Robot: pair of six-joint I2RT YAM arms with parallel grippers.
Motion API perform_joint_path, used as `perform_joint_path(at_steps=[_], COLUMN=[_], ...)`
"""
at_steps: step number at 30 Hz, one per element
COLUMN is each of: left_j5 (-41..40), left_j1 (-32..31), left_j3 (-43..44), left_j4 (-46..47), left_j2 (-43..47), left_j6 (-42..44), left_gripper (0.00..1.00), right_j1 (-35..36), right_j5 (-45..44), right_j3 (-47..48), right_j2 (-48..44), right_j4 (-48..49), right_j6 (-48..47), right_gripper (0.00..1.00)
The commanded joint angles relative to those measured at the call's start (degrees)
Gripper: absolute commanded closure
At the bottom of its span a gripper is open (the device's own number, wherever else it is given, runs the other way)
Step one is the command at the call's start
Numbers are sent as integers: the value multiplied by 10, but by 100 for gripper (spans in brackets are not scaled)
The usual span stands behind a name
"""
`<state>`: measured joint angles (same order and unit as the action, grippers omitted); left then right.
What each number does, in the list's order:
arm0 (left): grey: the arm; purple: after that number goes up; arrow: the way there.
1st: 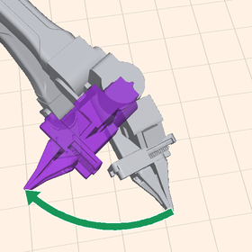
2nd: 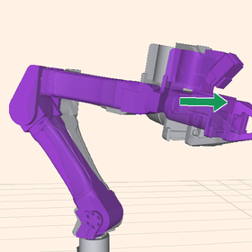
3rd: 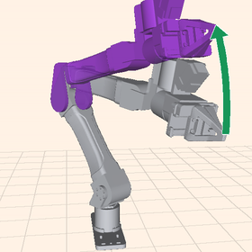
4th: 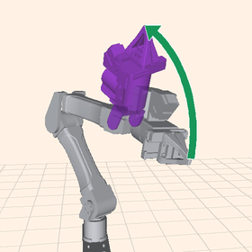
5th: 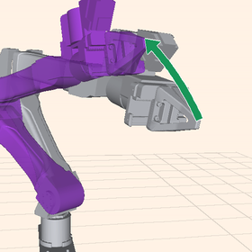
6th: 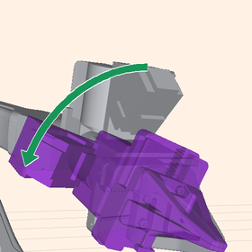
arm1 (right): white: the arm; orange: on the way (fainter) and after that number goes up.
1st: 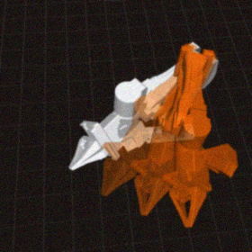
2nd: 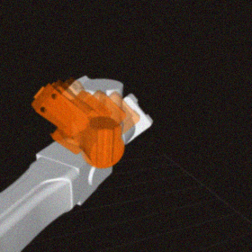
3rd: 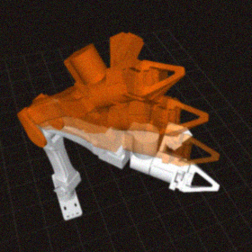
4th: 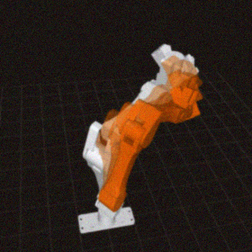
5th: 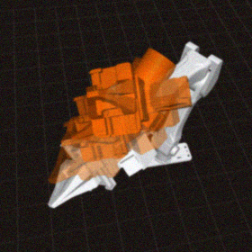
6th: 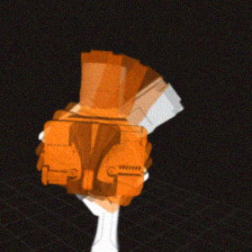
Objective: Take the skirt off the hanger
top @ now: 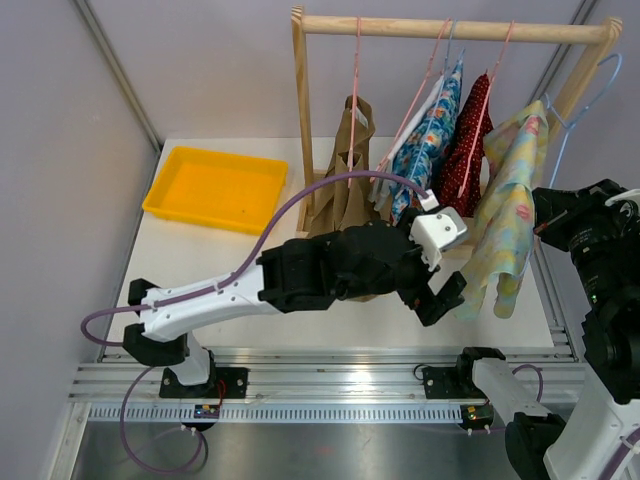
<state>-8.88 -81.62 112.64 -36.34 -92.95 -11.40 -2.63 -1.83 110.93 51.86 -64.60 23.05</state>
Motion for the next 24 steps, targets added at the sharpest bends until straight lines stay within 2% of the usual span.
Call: perform_joint_path(at_steps=[1,10,18,21,22,24], left_j5=[32,22,-18,-24,-27,-53], left_j1=[-11,-13,-13,-13,-13,-13], left_j3=[59,84,75,62,58,51], left_j4=[52,76,103,128,135,149], left_j2=[-19,-68,-94,-101,-102,-103], left_j6=[11,0,3,3,2,-5], left_gripper=[1,1,3,12,19,49], right_j1=[1,4,16,18,19,19], right_j5=[30,36,31,35,41,46], right_j3=[10,17,57,79,82,88], right_j2=[-10,-13,-9,-4,-4,-2], right_j4=[32,30,16,11,11,9], right_j6=[14,13,14,20,22,24], right_gripper=[100,100,100,100,100,100])
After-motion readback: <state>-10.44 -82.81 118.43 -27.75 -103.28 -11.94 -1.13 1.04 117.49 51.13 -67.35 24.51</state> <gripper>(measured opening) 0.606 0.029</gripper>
